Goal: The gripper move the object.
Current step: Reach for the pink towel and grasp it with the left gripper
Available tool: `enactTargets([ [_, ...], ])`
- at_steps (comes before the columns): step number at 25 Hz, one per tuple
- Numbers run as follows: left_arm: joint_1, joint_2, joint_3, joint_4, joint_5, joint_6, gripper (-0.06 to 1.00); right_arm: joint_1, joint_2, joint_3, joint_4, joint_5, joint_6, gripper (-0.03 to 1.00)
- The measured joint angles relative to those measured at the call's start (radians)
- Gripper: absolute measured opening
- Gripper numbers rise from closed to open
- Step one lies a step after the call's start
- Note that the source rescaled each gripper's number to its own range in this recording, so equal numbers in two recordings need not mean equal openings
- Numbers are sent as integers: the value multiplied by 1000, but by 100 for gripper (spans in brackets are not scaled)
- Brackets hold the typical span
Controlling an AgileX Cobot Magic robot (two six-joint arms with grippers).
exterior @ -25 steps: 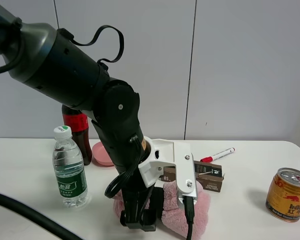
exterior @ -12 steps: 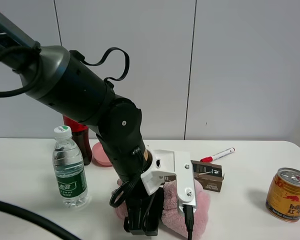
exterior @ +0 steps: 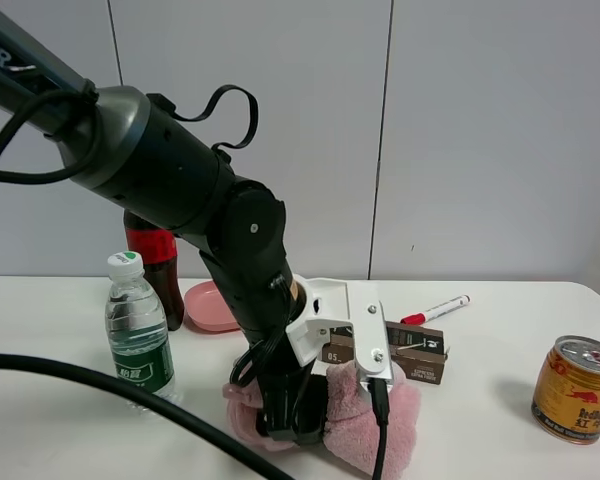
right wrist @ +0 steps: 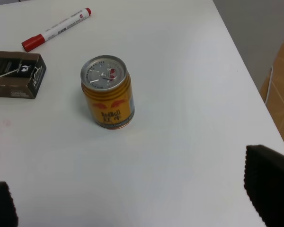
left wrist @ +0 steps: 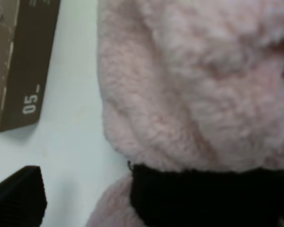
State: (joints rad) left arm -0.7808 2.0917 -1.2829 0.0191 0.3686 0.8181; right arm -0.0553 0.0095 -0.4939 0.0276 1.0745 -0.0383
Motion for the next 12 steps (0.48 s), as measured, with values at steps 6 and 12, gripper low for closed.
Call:
enactTargets([
  [6,0,11,0,-19,11,0,100,0,0,0,0,0,0,100],
  [12,0,36,0,-19,9,0,100,0,0,0,0,0,0,100],
])
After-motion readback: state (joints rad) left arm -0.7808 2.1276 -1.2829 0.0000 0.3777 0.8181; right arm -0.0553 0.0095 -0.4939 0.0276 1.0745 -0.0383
